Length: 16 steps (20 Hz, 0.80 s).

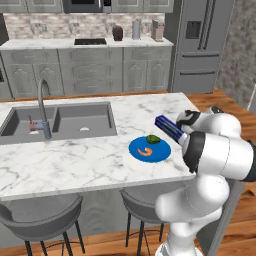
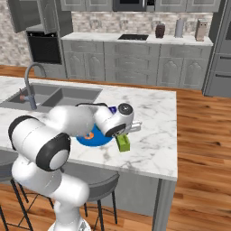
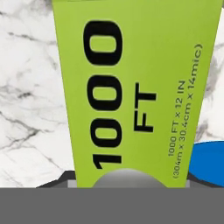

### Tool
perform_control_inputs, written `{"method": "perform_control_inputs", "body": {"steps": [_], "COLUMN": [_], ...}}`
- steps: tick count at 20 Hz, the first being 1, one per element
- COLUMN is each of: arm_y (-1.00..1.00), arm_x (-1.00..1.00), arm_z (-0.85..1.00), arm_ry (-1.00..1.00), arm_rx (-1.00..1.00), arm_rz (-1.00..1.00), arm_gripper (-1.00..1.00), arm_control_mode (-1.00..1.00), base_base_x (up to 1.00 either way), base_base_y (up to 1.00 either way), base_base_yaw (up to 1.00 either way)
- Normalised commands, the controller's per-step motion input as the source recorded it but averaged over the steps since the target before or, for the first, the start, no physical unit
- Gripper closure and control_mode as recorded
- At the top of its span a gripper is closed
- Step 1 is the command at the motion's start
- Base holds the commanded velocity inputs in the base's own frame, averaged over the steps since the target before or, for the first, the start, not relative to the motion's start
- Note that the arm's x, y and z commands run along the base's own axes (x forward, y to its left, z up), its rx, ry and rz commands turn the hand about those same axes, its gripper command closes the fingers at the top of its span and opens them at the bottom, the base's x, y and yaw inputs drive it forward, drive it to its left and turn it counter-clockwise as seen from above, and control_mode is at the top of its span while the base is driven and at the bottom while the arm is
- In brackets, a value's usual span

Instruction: Retrieve the tupperware and aluminum foil from the cabinet and place them on the dining counter near the plate with shrimp and avocado to prepare for storing leftovers.

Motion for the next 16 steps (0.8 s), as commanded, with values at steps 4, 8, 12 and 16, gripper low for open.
{"method": "perform_control_inputs", "body": {"steps": [4,8,12,16], "arm_y": [-0.05,-0.01,0.00,-0.01], "arm_x": [0.25,0.28,0.31,0.34], "arm_z": [-0.23,-0.22,-0.23,-0.22], "arm_ry": [0.00,0.00,0.00,0.00], "arm_rx": [0.01,0.01,0.00,0.01], "arm_rz": [-0.06,-0.05,-0.04,-0.04], "arm_gripper": [1.00,1.00,1.00,1.00], "arm_control_mode": [-1.00,-1.00,-1.00,-1.00], "base_base_x": [0.00,0.00,0.00,0.00], "base_base_y": [0.00,0.00,0.00,0.00], "base_base_yaw": [0.00,0.00,0.00,0.00]}}
